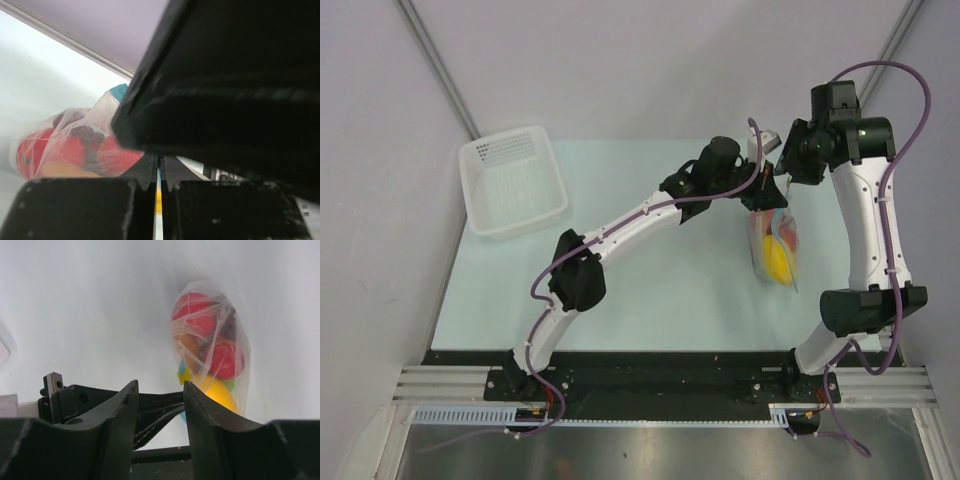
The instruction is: Open the zip-top bag and remove the fake food
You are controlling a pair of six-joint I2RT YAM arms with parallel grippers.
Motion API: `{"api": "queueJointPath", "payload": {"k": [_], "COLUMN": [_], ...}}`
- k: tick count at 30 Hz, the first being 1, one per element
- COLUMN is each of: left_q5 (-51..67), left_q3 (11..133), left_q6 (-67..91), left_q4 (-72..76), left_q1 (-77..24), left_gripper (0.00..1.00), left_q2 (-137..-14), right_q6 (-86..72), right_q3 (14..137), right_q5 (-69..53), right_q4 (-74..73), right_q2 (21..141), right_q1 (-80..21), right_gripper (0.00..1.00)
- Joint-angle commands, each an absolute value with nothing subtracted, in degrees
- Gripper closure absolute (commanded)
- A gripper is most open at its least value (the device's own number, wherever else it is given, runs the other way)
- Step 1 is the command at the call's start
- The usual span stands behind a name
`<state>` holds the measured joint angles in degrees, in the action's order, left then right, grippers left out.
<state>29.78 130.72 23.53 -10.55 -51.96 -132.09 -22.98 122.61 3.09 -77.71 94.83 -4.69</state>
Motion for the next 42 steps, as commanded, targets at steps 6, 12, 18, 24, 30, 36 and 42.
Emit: {"api": "queueJointPath", "payload": {"k": [6,12,18,24,30,36,42], "left_q5": [30.67,30.41,30.15,30.32,30.41,30.41,30.32], "left_q3": [131.05,131.04,131.04,130.96,130.87,130.78,130.52], "left_q6": [21.27,20.83,20.92,21.00,20.83,20.92,20.92], "left_q4": [-10.11,-10.46,-10.55,-10.55,-10.63,-10.63,-10.63], "left_q1": [-53.00,-53.35,-53.70,-53.70,-53.79,-53.79,-53.88], "left_gripper": [1.00,1.00,1.00,1.00,1.00,1.00,1.00], "left_q2": [-129.02,-128.94,-128.76,-128.76,-128.76,-128.67,-128.50], "right_q6": [-21.36,-21.27,-21.18,-21.18,-21.01,-21.09,-21.27], "right_q3": [124.10,123.40,121.73,119.80,118.65,116.99,116.81], "right_q5": [9.74,12.47,13.27,13.80,14.33,14.76,15.47], "right_q4": [-86.92,-86.84,-86.75,-86.57,-86.66,-86.66,-86.31], "right_q2": [95.80,95.54,95.63,95.45,95.10,94.57,94.57], "right_q1": [-7.21,-7.47,-7.56,-7.47,-7.65,-7.65,-7.73], "right_gripper": [0.64,0.64,0.69,0.76,0.78,0.80,1.00]}}
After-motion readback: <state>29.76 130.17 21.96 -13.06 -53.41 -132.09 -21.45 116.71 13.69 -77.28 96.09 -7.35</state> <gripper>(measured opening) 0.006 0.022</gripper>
